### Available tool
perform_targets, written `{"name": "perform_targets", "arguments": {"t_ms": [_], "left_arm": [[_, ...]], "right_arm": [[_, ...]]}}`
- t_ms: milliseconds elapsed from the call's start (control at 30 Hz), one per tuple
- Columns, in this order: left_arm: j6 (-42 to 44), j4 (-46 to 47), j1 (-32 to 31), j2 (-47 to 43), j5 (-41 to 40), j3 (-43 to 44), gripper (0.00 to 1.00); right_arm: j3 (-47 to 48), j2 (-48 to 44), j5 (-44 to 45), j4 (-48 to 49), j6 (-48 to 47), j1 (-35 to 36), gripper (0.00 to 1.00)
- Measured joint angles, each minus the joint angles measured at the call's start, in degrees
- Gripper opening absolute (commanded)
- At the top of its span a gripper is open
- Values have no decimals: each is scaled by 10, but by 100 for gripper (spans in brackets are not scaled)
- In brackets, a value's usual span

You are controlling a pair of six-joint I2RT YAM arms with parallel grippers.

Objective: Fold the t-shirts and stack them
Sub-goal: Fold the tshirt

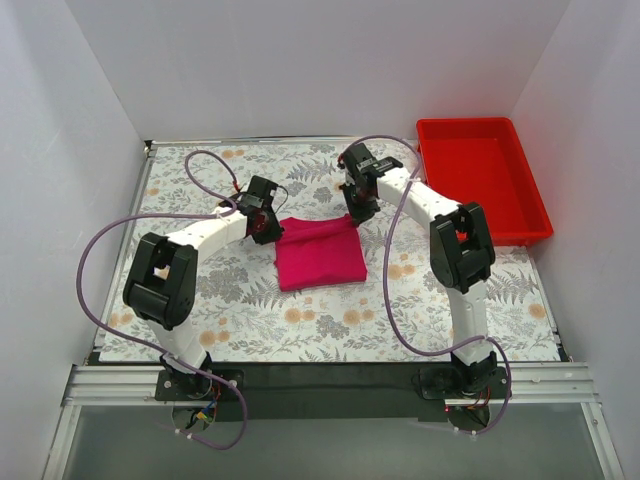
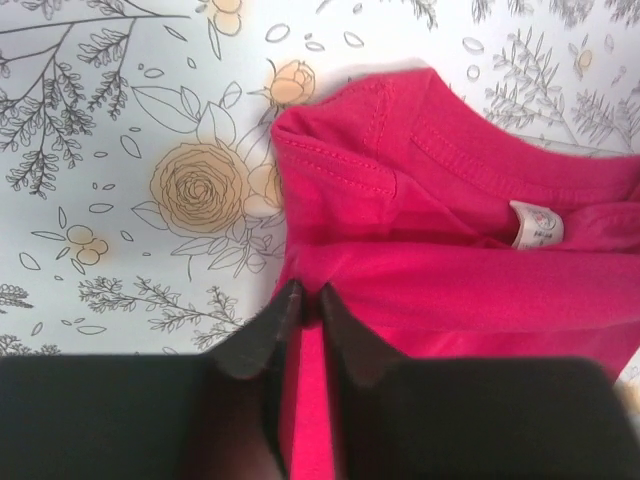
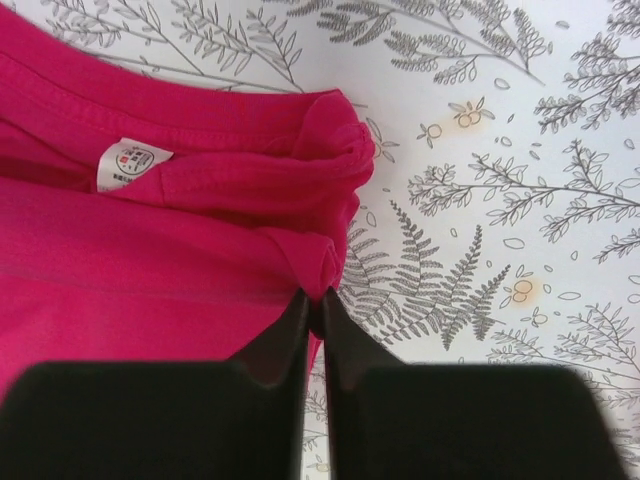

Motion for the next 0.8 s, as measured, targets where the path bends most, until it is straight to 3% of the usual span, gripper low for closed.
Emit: {"name": "perform_targets", "arguments": {"t_ms": [100,133,233,300,433,467,533,600,800], "left_arm": [[10,9,1,2,-12,2,35],[12,10,2,2,-18,4,47],[12,17,4,-6,-33,2,66],[11,25,4,-28,-35,-12,68],[20,38,2,-97,-25,-53,60],[24,45,-1,-111,-19,-63,49],[33,59,-6,-134,1,-82,41],[47,79,-11,-141,27,-98,31],[77,117,-16,-67,80,-80,19]], "right_arm": [[0,-1,0,15,8,-4,29],[0,-1,1,19,9,-6,33],[-19,-17,0,45,12,-11,39],[-55,-49,-8,72,12,-13,41],[-155,-141,-55,140,7,-16,41],[-174,-159,-73,156,5,-16,41],[-201,-179,-109,189,-2,-16,41],[-217,-180,-147,218,-12,-16,40],[-218,-125,-241,269,-32,-19,38]]}}
